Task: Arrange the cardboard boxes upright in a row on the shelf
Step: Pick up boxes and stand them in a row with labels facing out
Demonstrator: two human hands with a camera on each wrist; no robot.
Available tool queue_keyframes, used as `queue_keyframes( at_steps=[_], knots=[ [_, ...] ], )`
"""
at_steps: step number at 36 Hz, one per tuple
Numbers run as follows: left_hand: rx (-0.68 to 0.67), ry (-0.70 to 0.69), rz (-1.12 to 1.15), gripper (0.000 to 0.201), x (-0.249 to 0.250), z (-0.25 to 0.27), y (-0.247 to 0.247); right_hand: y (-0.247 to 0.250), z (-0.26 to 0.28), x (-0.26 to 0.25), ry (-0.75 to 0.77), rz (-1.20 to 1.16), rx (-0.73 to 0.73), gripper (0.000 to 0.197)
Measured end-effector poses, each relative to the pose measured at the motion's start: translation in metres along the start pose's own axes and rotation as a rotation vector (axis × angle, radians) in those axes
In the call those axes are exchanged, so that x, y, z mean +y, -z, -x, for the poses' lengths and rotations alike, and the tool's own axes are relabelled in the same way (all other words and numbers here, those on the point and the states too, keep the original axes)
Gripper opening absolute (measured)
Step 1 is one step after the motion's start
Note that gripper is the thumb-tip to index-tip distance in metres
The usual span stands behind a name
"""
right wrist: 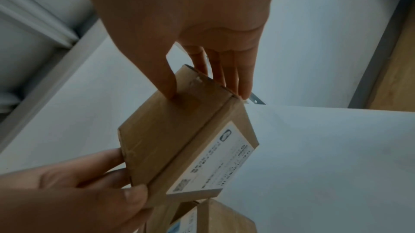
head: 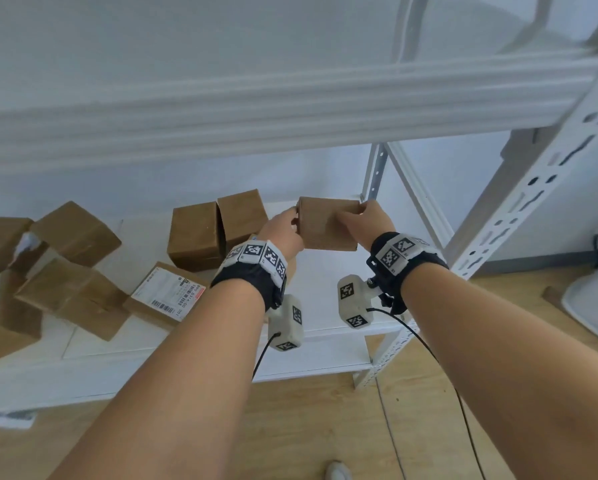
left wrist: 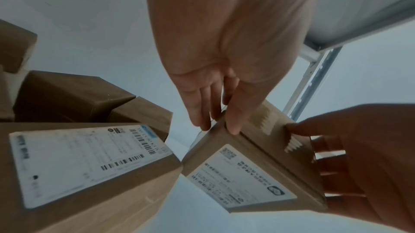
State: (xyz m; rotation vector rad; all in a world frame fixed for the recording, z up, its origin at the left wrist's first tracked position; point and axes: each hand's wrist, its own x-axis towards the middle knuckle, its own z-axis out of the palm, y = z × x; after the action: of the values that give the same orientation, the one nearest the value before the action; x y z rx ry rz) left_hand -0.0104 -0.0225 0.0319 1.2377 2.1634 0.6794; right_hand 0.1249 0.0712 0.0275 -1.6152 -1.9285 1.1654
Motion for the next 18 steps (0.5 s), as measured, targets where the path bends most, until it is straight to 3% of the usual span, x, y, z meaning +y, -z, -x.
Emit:
queue_keyframes(
  at_steps=[4,10,18],
  knots=[
    [0.015,-0.047,0.082,0.058,-0.001,0.016,0.015,0.006,0.015,-0.008,0.006,-0.086,0.016,0.043],
    [0.072,-0.083,0.177,0.033,0.006,0.039,0.037,0.013,0.039,-0.016,-0.026,-0.249,-0.069,0.053],
    [0.076,-0.010,0.272,0.043,-0.001,0.054,0.050,0.008,0.063,-0.023,-0.051,-0.340,-0.116,0.060]
  ],
)
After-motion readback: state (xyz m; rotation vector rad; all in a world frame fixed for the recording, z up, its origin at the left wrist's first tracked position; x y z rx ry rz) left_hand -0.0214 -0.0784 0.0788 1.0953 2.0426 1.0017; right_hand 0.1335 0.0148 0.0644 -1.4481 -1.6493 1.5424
